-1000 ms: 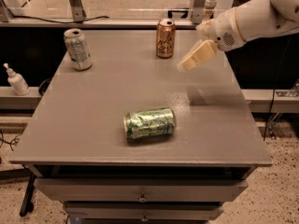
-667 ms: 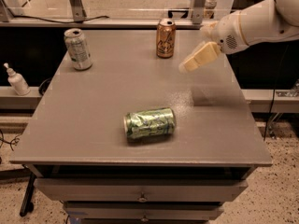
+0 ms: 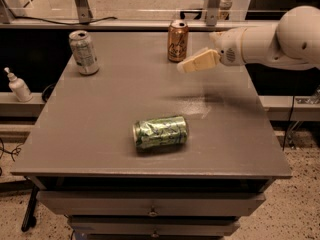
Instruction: Move orange can near 7up can
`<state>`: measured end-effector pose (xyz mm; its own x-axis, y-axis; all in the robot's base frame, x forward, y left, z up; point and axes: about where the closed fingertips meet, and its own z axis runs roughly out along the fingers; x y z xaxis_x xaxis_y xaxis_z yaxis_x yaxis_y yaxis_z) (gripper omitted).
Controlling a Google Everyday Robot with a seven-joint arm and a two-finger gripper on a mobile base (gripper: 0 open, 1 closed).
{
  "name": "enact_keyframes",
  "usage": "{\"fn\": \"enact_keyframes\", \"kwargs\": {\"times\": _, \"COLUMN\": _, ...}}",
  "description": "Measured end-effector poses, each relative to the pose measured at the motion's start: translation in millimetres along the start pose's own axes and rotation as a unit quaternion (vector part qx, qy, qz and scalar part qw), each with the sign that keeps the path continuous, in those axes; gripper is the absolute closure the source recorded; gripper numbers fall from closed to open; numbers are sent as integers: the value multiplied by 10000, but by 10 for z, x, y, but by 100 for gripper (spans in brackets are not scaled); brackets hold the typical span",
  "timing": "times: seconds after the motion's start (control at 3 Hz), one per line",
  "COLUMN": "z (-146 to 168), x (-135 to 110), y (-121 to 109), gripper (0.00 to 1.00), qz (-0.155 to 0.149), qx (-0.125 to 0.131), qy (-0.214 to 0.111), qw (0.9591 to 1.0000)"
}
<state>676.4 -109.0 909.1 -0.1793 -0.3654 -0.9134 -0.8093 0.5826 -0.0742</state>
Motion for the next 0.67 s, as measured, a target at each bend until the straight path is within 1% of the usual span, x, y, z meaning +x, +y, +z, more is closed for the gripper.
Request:
{"fn": "enact_keyframes", "kwargs": {"times": 0.33, "z": 295, "x": -92, "y": -423, "gripper": 0, "qz": 162, "qx": 436, "qy": -573, "qw": 9973}}
{"fn": "enact_keyframes", "kwargs": {"times": 0.67, "z": 553, "x": -166, "y": -738, "gripper": 0, "qz": 299, "qx": 565, "qy": -950, "qw": 9934}}
